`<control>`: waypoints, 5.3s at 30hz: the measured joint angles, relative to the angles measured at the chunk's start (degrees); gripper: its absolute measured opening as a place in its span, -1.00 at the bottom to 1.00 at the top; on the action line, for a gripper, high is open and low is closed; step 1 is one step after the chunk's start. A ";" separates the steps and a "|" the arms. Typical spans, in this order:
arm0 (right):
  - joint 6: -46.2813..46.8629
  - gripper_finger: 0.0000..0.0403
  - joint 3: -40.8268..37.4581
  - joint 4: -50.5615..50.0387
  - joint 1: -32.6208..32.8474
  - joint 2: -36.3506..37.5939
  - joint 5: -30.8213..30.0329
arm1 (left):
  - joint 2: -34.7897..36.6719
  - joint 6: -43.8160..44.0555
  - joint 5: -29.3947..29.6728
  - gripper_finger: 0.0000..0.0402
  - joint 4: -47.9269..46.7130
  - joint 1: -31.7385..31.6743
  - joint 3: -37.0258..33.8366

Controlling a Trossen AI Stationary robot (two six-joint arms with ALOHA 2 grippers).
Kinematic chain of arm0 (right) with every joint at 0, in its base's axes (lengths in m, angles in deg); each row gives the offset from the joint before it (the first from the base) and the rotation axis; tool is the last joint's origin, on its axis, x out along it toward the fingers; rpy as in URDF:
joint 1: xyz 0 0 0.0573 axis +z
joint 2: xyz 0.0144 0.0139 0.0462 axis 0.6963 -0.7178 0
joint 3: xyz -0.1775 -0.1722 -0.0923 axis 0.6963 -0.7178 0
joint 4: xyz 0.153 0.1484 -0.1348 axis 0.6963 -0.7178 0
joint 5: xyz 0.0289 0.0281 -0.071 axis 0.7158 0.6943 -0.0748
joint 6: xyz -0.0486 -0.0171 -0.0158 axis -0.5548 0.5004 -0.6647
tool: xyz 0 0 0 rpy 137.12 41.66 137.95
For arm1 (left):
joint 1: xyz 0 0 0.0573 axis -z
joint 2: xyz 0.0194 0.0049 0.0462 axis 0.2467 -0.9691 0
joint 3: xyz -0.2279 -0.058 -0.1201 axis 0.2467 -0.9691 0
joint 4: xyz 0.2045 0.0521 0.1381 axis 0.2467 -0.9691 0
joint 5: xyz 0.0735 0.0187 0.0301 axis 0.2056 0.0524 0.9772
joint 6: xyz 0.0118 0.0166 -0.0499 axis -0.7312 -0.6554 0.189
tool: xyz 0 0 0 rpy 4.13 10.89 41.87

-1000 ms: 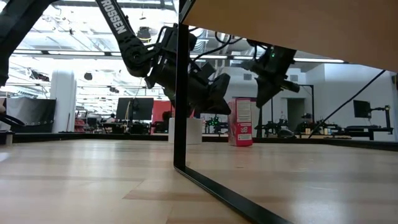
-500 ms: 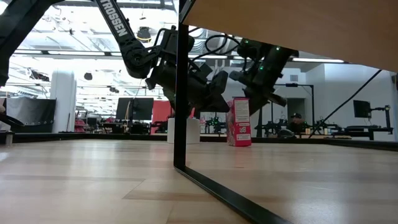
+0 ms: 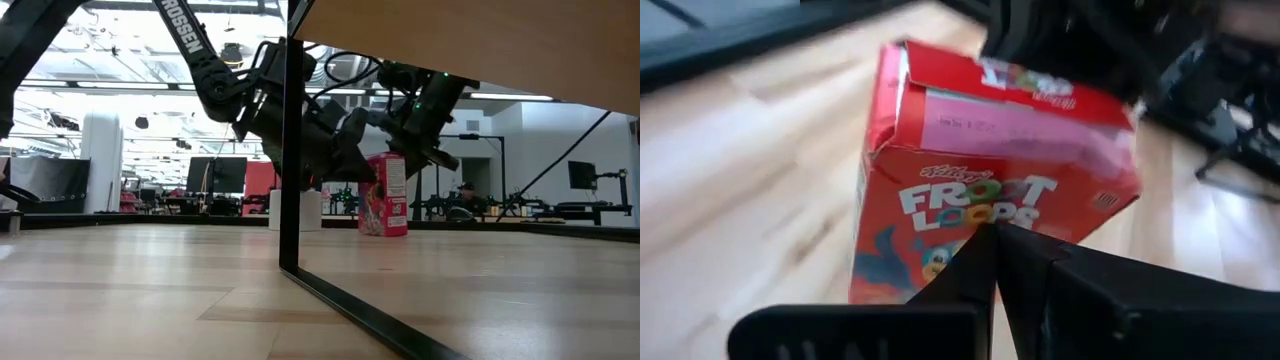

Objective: Stack cereal on shelf
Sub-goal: Put the red cereal box on the shelf aligned with the other red cereal boxes

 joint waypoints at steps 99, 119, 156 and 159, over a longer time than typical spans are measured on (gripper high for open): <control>1.52 -0.74 -0.07 -0.31 7.04 8.93 -3.13 | 19.75 -10.05 -9.23 0.25 -39.22 11.38 -2.85; -2.53 -0.74 0.09 -12.69 2.77 37.65 -7.63 | 20.52 -50.56 -11.78 0.35 -64.01 3.23 22.61; -1.24 -0.74 0.04 -19.28 4.40 38.56 -7.63 | 7.43 -65.14 -20.92 0.33 -62.15 -0.98 23.94; -1.24 -0.74 0.04 -19.32 4.42 38.56 -7.65 | 7.46 -65.32 -20.96 0.28 -63.16 -1.10 23.94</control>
